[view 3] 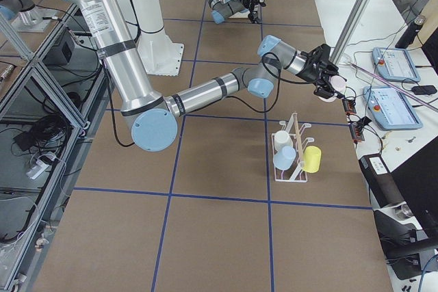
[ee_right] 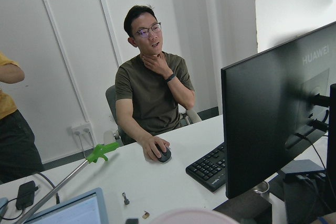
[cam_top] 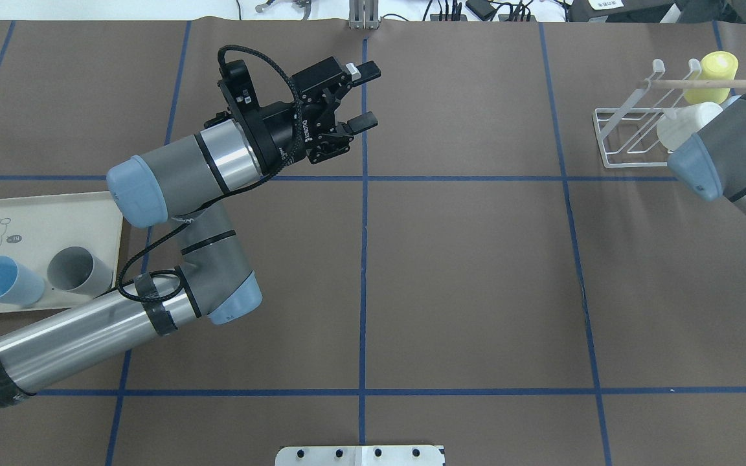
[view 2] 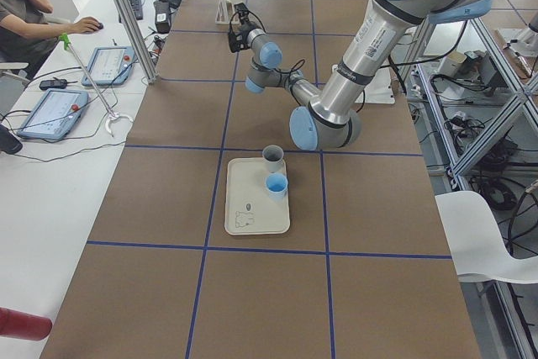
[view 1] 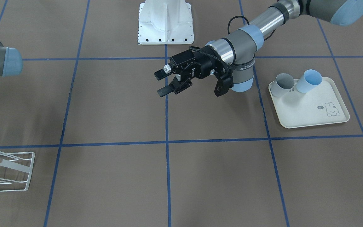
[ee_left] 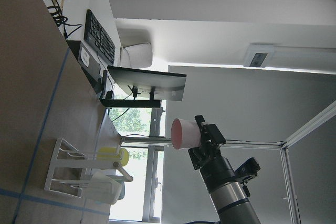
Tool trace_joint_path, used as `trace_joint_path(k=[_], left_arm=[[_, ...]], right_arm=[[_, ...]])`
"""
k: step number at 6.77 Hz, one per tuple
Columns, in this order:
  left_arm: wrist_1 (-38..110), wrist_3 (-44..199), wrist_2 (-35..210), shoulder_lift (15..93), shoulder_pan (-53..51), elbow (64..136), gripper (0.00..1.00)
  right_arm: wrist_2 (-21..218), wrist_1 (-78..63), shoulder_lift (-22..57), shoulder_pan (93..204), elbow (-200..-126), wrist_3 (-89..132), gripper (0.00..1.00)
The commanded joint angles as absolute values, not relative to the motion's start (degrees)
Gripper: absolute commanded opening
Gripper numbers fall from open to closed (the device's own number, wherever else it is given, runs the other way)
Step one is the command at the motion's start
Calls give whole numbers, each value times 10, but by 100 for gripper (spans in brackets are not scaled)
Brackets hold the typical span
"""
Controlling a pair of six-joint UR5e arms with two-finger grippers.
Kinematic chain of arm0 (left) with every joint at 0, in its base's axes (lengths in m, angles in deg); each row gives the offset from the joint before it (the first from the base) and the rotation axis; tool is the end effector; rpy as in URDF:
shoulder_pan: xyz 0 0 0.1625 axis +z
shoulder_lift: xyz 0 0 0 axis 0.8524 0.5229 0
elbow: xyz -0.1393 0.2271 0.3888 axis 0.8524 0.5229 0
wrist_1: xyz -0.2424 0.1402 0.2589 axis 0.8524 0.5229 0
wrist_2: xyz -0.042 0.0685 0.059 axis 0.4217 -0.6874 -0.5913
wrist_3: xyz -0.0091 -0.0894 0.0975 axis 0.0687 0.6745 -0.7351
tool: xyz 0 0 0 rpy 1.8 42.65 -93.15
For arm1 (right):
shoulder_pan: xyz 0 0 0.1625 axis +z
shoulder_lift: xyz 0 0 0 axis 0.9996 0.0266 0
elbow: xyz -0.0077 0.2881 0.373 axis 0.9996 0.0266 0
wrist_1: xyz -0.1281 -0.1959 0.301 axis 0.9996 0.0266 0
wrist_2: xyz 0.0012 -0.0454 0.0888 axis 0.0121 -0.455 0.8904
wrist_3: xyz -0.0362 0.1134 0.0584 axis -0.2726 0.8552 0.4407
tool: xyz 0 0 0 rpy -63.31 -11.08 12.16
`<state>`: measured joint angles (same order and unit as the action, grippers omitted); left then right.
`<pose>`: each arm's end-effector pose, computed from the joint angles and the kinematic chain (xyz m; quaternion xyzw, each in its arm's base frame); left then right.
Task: Transfer IKEA cup to right arm and place on rack
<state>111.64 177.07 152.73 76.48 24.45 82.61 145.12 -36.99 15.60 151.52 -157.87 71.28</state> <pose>0.4884 -0.4989 0.1992 0.0866 0.8904 -0.2381 0.3781 -0.1438 -0.6787 0.4488 0.4596 -0.2648 0.3692 0.7631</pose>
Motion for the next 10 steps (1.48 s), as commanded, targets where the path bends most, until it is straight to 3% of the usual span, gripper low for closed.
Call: trace_joint_path(k=[1,4,10], left_arm=[[1102,1770,1527,764,245,830,100],[1100,1770,1527,763,245,829,100],[1101,1770,1527,756,246,829,100]], right_arm=[[1420,-394,156,1515,-1524,695,0],[1421,-525,165,1510,-1424,657,0],[1422,-529,194,1477,-1425,649,0]])
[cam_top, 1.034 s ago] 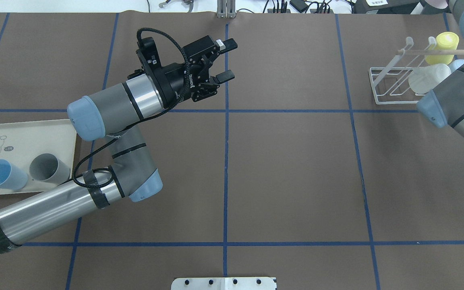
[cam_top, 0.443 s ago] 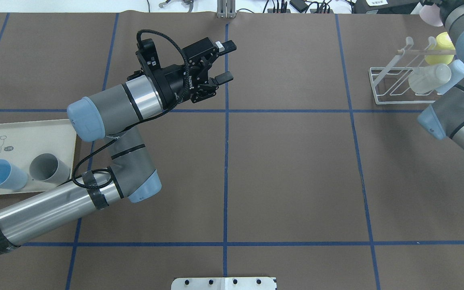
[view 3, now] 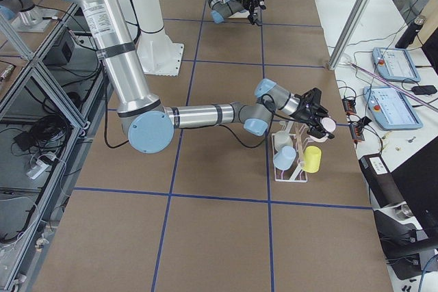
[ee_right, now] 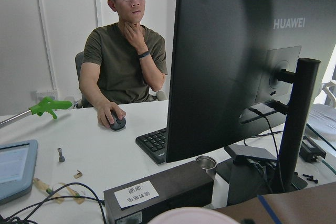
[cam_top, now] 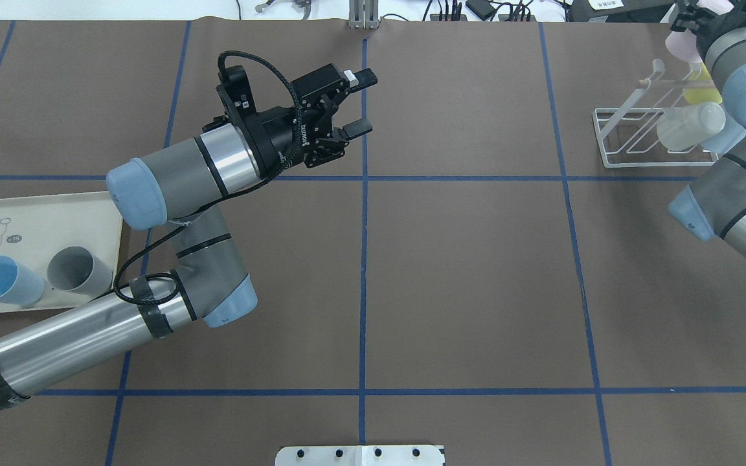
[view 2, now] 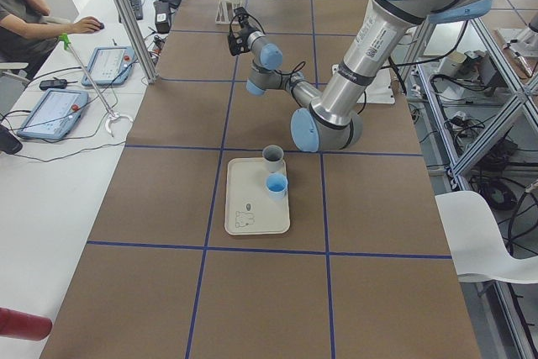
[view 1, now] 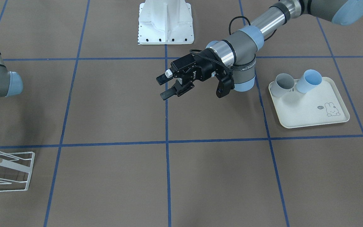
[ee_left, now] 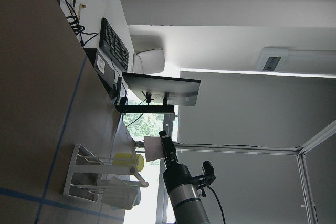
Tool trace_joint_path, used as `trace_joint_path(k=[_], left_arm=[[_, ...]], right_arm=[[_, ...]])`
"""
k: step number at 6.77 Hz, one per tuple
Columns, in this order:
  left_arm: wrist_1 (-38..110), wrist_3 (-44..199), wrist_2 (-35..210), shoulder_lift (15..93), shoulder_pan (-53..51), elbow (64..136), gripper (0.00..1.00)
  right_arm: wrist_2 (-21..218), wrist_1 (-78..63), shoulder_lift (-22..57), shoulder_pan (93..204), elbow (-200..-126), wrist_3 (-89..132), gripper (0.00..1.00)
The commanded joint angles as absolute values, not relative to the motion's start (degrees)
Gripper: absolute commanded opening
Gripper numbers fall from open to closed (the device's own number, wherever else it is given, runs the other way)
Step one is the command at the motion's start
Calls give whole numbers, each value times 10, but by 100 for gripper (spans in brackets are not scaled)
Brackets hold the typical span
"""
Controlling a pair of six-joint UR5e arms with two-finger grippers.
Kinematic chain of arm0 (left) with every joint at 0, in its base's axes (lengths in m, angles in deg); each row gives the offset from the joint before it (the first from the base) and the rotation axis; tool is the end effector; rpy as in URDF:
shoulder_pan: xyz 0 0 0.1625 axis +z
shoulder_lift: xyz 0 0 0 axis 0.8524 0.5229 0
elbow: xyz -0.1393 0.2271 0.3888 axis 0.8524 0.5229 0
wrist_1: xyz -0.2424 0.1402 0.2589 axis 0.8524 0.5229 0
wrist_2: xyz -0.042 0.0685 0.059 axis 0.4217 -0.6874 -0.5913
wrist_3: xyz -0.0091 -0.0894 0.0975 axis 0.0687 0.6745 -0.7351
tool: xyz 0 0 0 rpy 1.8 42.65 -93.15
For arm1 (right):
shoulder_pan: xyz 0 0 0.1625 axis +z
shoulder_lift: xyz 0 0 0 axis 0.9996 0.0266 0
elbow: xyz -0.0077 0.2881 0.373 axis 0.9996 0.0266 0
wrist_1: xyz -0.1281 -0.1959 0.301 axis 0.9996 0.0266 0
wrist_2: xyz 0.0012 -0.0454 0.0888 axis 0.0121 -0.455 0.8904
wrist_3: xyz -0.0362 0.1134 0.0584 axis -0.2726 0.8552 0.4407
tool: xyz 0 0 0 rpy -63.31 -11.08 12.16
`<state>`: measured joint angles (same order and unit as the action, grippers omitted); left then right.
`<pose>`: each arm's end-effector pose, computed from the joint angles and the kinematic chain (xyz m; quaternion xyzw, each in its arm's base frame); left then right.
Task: Transfer IKEA cup to right arm and place on rack
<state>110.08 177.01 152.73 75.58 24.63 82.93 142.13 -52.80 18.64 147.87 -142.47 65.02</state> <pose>0.4915 -0.4984 0.2092 0.0854 0.8820 -0.2452 0.3933 -0.1793 -0.6683 0.5760 0.4673 -0.2215 0.3126 0.7967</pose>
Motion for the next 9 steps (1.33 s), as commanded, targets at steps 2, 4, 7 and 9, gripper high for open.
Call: trace_joint_path(k=[2,4,7,9], left_arm=[[1101,1770,1529,751,247,829,100],[1101,1770,1529,748,249,828,100],[1101,1770,1528,747,250,828,100],[1101,1770,1530,747,248,828,100]], right_arm=[[1422,-529,198,1478,-1440,613,0],[1422,-529,205,1477,-1442,612,0],[1420,-528,203,1469,-1435,612,0],[1420,-528,204,1459,-1434,614,0]])
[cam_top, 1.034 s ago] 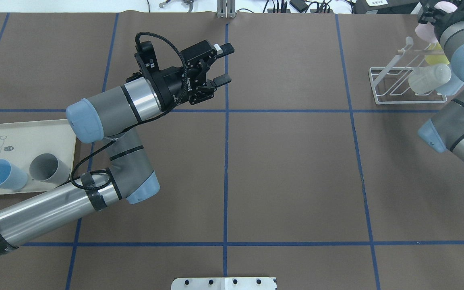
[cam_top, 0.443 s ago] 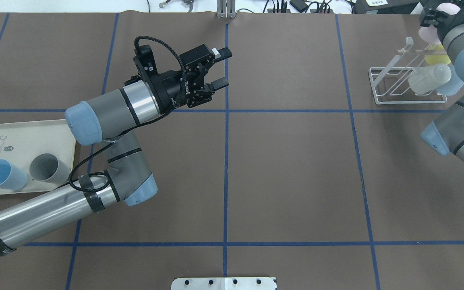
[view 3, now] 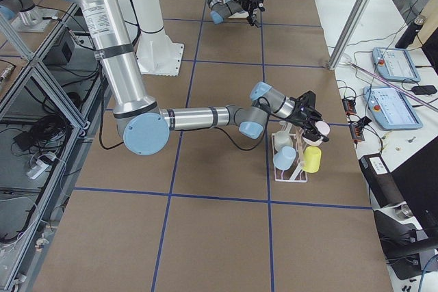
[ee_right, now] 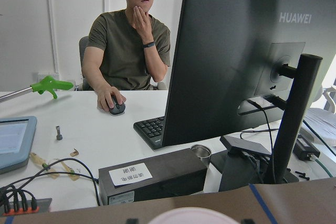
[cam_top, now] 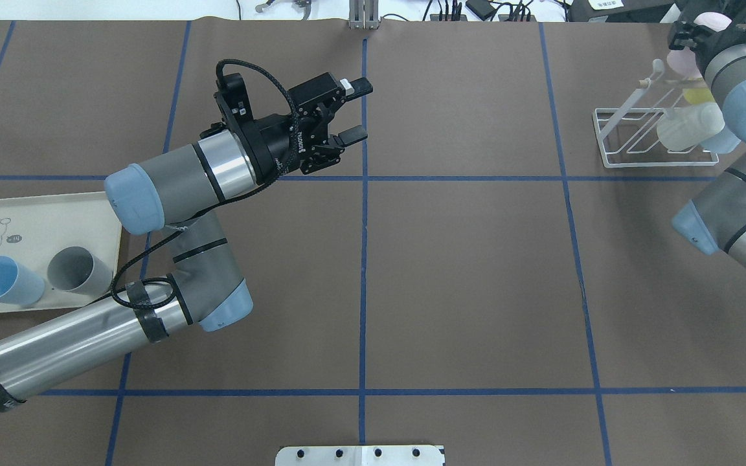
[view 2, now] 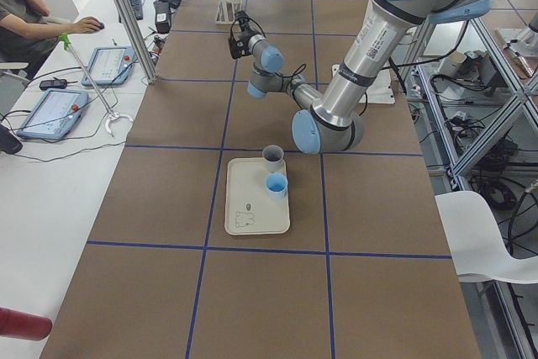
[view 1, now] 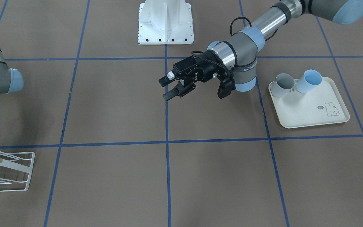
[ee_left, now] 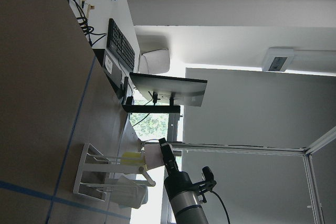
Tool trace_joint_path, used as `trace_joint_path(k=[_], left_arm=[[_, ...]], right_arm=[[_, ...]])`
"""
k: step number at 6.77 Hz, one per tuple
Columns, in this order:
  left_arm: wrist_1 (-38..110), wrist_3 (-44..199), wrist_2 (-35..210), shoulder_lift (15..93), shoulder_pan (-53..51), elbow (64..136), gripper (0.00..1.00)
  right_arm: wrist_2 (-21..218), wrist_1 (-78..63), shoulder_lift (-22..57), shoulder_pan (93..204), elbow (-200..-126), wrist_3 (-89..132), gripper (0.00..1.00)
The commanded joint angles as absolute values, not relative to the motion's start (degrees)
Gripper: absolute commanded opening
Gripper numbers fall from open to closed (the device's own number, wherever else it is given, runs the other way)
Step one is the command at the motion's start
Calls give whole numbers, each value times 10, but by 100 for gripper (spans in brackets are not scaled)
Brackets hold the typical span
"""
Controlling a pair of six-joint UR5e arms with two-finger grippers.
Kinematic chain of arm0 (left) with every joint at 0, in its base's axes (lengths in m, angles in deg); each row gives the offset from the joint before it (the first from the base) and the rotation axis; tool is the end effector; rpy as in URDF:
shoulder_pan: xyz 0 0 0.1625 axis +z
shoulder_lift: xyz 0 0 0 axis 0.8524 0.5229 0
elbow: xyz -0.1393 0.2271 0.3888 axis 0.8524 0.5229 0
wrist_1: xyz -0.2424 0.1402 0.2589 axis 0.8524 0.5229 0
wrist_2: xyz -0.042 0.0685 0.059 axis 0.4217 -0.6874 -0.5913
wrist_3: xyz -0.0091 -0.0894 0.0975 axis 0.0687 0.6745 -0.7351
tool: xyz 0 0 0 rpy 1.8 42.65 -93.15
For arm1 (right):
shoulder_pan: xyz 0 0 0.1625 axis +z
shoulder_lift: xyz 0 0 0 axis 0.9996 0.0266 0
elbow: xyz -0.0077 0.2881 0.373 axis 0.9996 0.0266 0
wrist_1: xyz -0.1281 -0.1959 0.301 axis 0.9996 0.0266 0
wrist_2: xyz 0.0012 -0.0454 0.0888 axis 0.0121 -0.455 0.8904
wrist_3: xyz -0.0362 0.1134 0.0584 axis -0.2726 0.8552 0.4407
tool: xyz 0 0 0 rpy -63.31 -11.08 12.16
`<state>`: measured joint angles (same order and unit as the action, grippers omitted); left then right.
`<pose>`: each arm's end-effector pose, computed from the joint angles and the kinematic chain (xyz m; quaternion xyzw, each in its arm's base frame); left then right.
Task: Transfer IKEA cup to right arm and place on rack
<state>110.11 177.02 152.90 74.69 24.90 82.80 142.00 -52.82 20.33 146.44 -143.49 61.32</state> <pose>0.4939 -0.4957 0.2207 0.0824 0.8783 -0.2467 0.4012 -0.1888 -0.6528 0.5863 0.4692 -0.2077 0.2767 0.8125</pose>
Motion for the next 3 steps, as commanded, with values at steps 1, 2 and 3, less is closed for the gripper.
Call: trace_joint_path(k=[1,2,3], left_arm=[[1101,1770,1529,747,249,828,100],[1101,1770,1529,748,250,828,100],[1101,1770,1529,748,250,828,100]], right_arm=[[1420,-528,205,1458,-1434,613,0],[1420,-528,206,1457,-1433,613,0],[1420,-528,206,1456,-1433,613,0]])
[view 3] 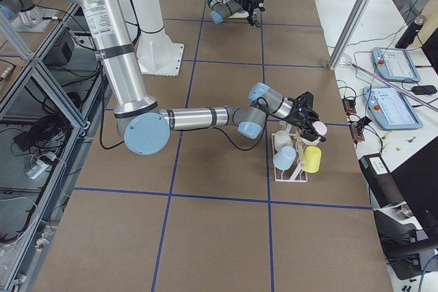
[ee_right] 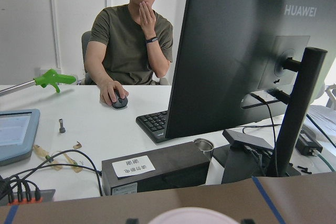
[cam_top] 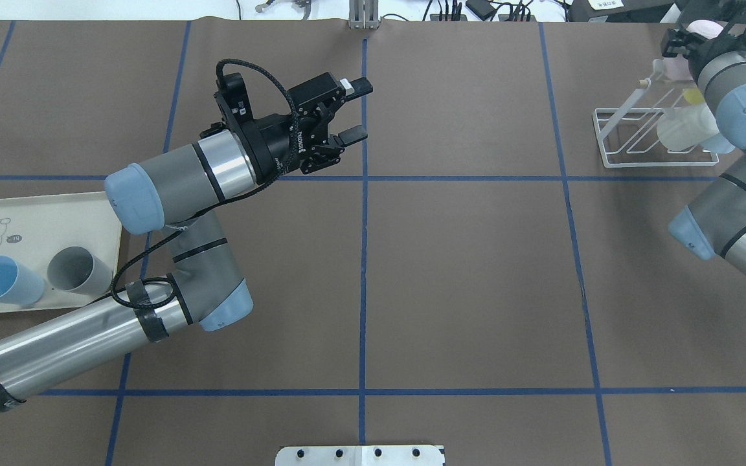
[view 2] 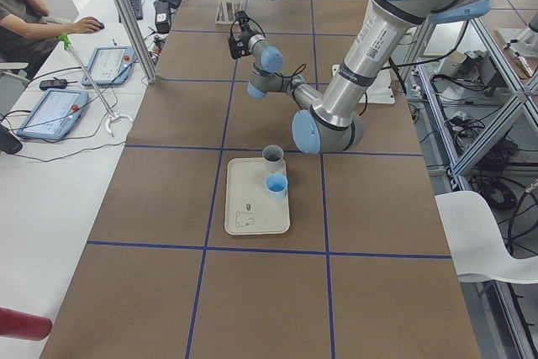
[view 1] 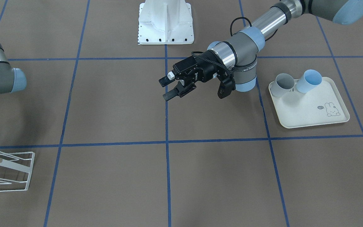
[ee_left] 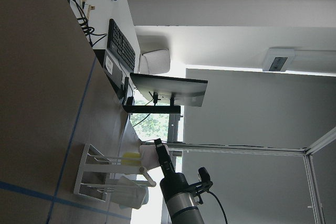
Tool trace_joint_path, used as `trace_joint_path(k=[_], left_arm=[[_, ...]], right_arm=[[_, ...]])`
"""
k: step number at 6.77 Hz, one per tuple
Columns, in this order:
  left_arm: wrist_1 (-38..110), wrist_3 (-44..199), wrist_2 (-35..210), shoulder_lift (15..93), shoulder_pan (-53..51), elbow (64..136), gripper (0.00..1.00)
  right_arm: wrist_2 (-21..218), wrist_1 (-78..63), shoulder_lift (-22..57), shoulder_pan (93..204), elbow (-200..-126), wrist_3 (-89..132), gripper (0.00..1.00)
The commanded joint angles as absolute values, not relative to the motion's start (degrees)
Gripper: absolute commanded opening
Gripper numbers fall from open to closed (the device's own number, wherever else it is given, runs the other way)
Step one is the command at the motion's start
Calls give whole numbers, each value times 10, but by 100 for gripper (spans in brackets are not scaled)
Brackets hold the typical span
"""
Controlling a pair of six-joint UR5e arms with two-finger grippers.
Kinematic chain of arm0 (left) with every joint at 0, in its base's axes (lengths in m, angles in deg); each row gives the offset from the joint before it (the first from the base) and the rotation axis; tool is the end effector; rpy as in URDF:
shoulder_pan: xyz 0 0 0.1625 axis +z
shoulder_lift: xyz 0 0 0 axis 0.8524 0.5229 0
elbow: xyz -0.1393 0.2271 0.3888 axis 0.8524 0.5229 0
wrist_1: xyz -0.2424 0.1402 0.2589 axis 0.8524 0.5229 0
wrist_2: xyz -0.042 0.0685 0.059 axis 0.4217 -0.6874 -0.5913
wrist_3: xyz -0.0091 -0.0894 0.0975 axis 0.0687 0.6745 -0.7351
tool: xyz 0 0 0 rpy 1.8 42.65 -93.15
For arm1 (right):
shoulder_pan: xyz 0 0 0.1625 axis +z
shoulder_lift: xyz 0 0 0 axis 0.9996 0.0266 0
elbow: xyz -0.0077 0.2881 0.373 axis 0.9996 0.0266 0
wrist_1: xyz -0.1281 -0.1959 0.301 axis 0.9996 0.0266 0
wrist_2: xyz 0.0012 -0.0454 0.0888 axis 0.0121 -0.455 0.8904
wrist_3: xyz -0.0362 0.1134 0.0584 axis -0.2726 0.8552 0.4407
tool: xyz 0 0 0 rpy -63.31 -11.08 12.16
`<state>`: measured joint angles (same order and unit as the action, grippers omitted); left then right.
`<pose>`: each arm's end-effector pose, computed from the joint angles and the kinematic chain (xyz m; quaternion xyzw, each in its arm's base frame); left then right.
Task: Transfer IKEA cup to right arm and place on rack
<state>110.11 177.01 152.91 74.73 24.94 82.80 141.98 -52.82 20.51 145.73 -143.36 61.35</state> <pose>0.4943 -0.4953 0.2202 0.0822 0.8785 -0.2464 0.4011 -0.1961 -0.6493 0.5895 0.4664 -0.2088 0.2718 0.8155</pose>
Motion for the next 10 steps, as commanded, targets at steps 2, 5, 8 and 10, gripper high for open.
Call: trace_joint_path(k=[2,5,8,10], left_arm=[[1101,1770,1528,749,251,829,100],[1100,1770,1528,749,251,829,100],[1100,1770,1528,749,251,829,100],[1100,1770,1527,749,250,829,100]], right_arm=[[1421,-528,220,1456,-1434,613,0],[1420,-528,226,1456,-1436,611,0],[1420,-528,229,1457,-1438,612,99],[1422,-529,231,1458,-1441,612,100]])
